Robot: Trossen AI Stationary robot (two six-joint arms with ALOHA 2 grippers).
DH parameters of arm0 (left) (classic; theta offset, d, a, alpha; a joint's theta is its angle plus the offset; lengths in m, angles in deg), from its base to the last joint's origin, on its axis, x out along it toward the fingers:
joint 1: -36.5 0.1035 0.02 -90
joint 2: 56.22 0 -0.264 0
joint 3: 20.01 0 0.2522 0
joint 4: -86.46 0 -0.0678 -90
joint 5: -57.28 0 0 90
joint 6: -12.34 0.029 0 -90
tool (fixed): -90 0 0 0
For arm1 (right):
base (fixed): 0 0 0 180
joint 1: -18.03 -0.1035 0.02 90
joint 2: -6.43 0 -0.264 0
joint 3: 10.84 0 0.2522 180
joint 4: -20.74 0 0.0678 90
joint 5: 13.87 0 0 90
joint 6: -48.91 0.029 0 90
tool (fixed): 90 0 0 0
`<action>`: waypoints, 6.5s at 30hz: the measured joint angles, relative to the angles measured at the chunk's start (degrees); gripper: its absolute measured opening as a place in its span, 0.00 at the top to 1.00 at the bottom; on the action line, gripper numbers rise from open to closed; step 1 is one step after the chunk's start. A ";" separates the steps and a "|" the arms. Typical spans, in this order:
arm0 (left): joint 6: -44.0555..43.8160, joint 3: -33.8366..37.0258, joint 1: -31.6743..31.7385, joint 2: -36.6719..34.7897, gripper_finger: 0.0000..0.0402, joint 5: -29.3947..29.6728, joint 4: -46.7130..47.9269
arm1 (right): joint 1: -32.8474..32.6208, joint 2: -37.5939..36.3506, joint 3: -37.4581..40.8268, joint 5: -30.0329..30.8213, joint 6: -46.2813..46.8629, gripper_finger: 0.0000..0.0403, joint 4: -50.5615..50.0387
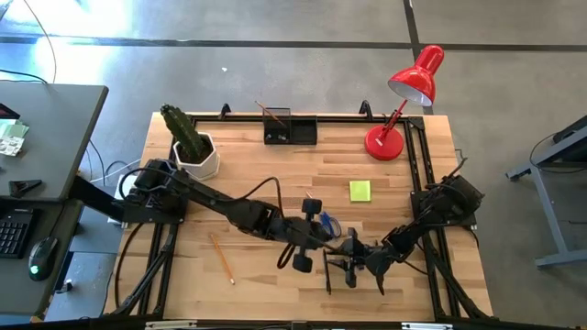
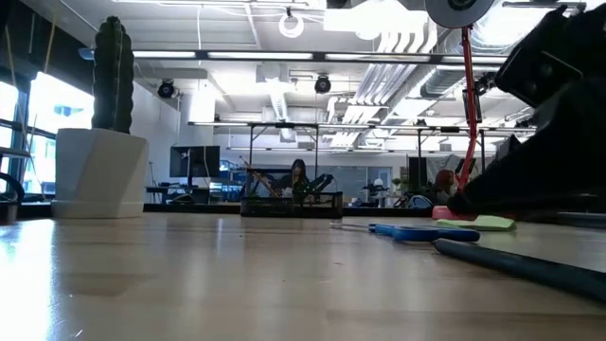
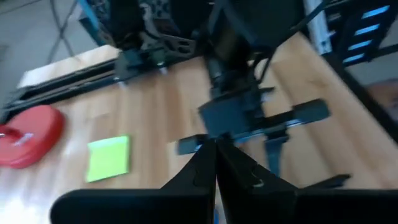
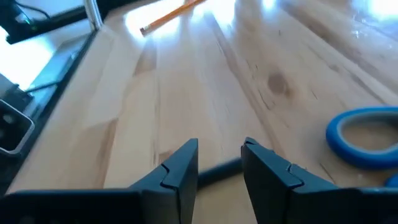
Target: Pick and place office supplies into organizer
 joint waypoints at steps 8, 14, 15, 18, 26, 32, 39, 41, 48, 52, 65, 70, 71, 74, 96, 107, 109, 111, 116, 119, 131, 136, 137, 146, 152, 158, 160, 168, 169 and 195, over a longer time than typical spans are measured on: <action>-4.78 0.93 -5.21 0.00 1.00 -0.33 -2.86 | -4.67 0.00 -0.39 7.43 2.70 0.71 -1.02; -5.63 3.19 -10.91 -0.03 1.00 1.78 -13.16 | -10.28 0.00 -5.27 14.19 1.40 0.71 -7.12; -5.52 4.84 -11.45 -0.04 1.00 0.51 -17.28 | -10.91 0.00 -6.34 15.01 1.79 0.71 -9.21; -6.50 10.34 -11.91 -0.02 1.00 -3.78 -27.62 | -11.84 0.00 -9.64 15.61 6.84 0.71 -18.11; -10.82 18.46 -12.19 -3.54 0.99 -4.67 -32.05 | -13.95 0.00 -19.61 15.37 23.38 0.71 -45.34; -8.40 25.73 -12.82 -9.59 1.00 -3.29 -39.18 | -13.74 0.00 -29.29 10.47 39.24 0.71 -71.35; -5.90 37.50 -12.70 -10.54 1.00 -7.55 -67.60 | -12.16 -0.02 -36.57 0.69 57.57 0.71 -94.11; -5.89 39.39 -12.84 -10.25 0.99 -8.13 -69.34 | -11.66 -0.04 -36.61 -0.73 61.40 0.71 -95.43; -8.25 39.48 -12.67 -8.12 0.98 -11.35 -71.56 | -10.12 -0.04 -33.53 -8.77 71.52 0.65 -95.03; -6.89 39.55 -12.79 -7.91 0.98 -14.86 -72.32 | -10.09 -0.04 -33.42 -7.07 73.72 0.59 -96.02; -2.82 39.53 -12.69 -7.93 0.97 -10.83 -71.12 | -7.46 -0.04 -33.40 -14.77 65.75 0.61 -94.85; -0.17 39.53 -12.68 -7.93 0.97 -10.51 -69.88 | -6.02 -0.25 -33.44 -18.42 64.48 0.68 -94.40; 0.35 39.53 -12.68 -7.93 0.97 -10.25 -69.97 | -5.76 -0.27 -33.48 -19.02 64.10 0.70 -94.28; 0.89 39.53 -12.69 -7.93 0.98 -9.70 -69.97 | -5.48 -0.28 -33.48 -18.94 63.95 0.73 -94.05; 1.15 39.53 -12.69 -7.93 0.93 -9.19 -69.28 | -5.80 0.04 -33.39 -13.84 59.30 0.78 -93.88; 1.10 39.51 -12.73 -7.93 0.92 -9.19 -69.21 | -4.02 0.15 -33.31 -8.22 51.69 0.80 -89.29; 1.10 39.51 -12.73 -7.93 0.92 -9.19 -69.21 | -2.95 0.00 -33.31 -7.46 50.09 0.81 -89.34; 1.10 39.51 -12.73 -7.93 0.92 -9.19 -69.21 | -1.48 -0.62 -33.31 -7.43 47.47 0.81 -89.05; 1.02 39.51 -12.73 -7.93 0.93 -9.19 -69.22 | 2.54 -4.12 -33.31 -7.23 39.49 0.81 -87.61; 1.02 39.51 -12.75 -8.17 0.92 -9.19 -69.15 | 5.44 -7.49 -33.37 -4.89 33.70 0.81 -87.63; 0.41 39.46 -12.82 -9.50 0.93 -9.80 -68.43 | 24.19 -11.98 -33.42 -5.62 3.80 0.81 -78.30; 0.06 39.46 -12.82 -11.44 0.93 -9.52 -64.36 | 31.34 -12.28 -33.44 -6.35 -6.27 0.81 -73.67; -0.14 39.46 -12.82 -12.09 0.93 -9.33 -63.25 | 32.92 -12.28 -33.44 -7.19 -7.88 0.81 -73.05; -0.93 39.46 -12.81 -13.84 0.92 -10.13 -60.97 | 46.50 -12.27 -33.42 -17.43 -24.61 0.81 -57.35; 1.36 39.46 -12.73 -13.84 0.92 -9.22 -60.72 | 54.66 -10.97 -33.46 -27.19 -31.94 0.81 -44.38; 4.07 39.51 -12.20 -13.84 0.92 -7.19 -61.67 | 60.58 -8.76 -33.46 -33.00 -37.05 0.81 -39.33; 5.09 39.51 -11.66 -13.84 0.92 -7.14 -62.06 | 61.83 -8.00 -33.46 -34.70 -37.52 0.81 -39.59; 3.80 39.39 -7.32 -13.84 0.92 -7.75 -62.35 | 63.43 -3.03 -40.11 -36.26 -41.95 0.81 -42.45; 3.47 39.38 -7.00 -13.84 0.92 -7.95 -61.76 | 63.62 -2.27 -41.55 -35.79 -42.35 0.81 -43.32; 0.06 39.38 -7.12 -13.81 0.92 -9.66 -56.86 | 66.80 8.13 -53.09 -37.85 -43.41 0.81 -44.98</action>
